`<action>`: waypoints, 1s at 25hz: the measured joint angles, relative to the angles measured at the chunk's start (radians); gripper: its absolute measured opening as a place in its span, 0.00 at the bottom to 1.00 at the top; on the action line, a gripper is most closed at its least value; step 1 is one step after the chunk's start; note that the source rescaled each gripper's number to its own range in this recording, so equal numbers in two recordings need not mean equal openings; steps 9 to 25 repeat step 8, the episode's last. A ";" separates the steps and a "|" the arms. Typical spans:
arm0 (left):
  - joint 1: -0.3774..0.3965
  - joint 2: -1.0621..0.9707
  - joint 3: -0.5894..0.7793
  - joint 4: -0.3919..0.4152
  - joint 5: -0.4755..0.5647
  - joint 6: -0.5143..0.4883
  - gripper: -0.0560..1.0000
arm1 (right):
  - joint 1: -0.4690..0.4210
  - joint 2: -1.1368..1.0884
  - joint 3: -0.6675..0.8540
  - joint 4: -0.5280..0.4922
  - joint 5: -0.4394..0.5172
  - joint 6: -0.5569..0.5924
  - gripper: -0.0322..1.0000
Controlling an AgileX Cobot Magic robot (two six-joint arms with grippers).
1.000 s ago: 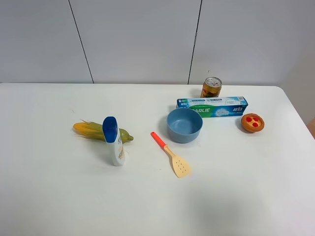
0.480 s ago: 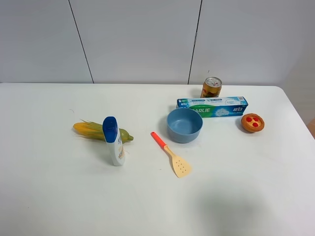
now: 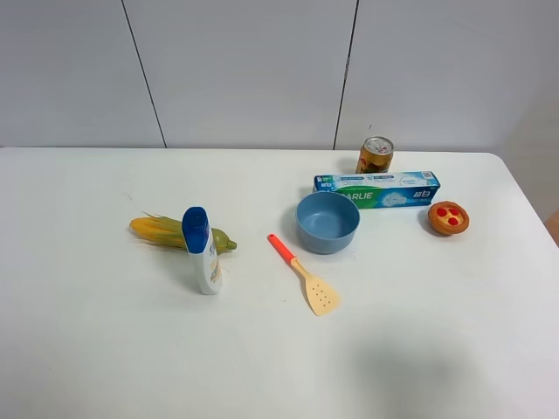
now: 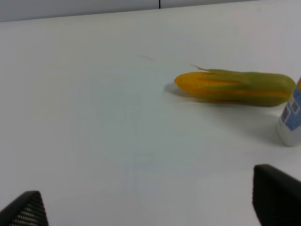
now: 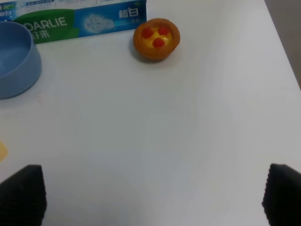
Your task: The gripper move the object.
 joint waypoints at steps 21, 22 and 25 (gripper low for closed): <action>0.000 0.000 0.000 0.000 0.000 0.000 1.00 | 0.000 0.000 0.000 -0.005 0.000 0.004 1.00; 0.000 0.000 0.000 0.000 0.000 0.000 1.00 | 0.000 0.000 0.000 -0.005 0.000 0.004 1.00; 0.000 0.000 0.000 0.000 0.000 0.000 1.00 | 0.000 0.000 0.000 -0.005 0.000 0.004 1.00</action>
